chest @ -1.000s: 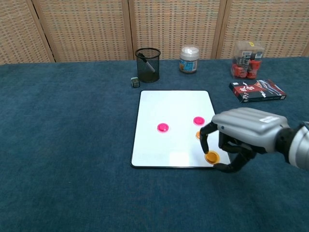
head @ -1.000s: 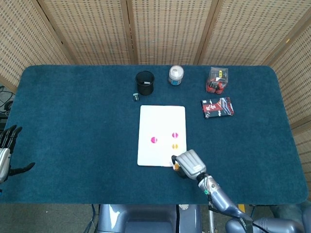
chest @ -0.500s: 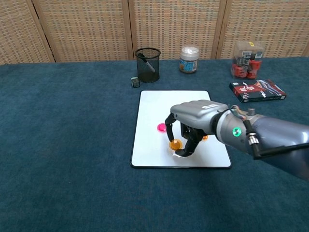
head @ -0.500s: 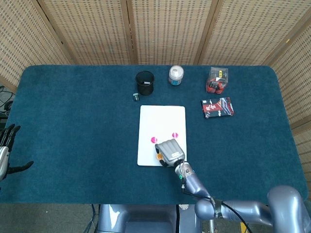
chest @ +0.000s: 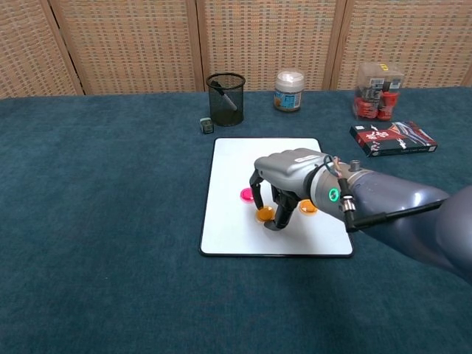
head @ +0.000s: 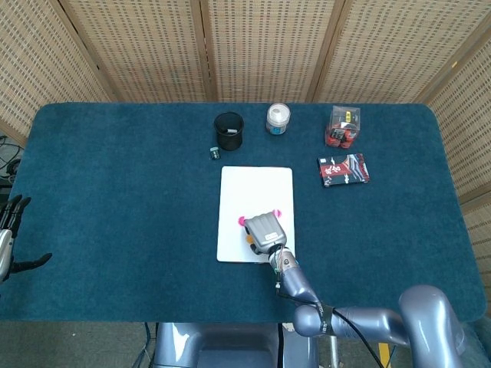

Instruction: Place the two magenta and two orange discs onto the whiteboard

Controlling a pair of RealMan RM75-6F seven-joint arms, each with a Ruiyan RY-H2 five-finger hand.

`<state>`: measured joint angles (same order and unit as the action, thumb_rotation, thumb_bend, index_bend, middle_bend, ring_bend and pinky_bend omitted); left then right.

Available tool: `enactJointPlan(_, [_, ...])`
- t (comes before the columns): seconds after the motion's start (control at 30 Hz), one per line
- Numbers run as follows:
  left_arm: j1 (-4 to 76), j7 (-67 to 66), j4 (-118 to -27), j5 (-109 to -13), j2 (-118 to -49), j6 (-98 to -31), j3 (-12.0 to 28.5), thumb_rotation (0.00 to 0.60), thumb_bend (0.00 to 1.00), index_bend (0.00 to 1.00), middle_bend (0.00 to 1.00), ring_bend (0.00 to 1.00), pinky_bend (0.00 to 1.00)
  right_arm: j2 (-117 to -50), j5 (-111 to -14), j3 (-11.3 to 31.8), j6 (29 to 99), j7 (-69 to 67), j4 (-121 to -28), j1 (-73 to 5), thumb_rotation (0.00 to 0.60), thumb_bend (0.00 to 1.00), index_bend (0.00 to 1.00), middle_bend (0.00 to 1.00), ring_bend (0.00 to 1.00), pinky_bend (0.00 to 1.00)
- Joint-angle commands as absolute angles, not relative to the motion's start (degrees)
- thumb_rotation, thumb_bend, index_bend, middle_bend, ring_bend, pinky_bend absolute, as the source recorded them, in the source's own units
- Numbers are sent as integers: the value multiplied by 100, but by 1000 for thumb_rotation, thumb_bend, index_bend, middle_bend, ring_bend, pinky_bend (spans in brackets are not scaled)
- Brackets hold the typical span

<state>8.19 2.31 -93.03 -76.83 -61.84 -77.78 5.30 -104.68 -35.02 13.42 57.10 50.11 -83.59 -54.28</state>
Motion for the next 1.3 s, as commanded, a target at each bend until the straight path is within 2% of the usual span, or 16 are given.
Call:
enactJointPlan(0.03, [820,227,-9308,-7687,-6185,-7777,526,600,0,0,0,0,0,-10493,-3477,1321,5737,5030,-8339,-5456,600,388,519,943,983,1000])
enactJointPlan(1.3, [791,362,-9332,-7733,-6117,-7838,526,600,0,0,0,0,0,-10771,-3242,1248,6001,5055,-8159,-5707,600,388,519,943,983,1000])
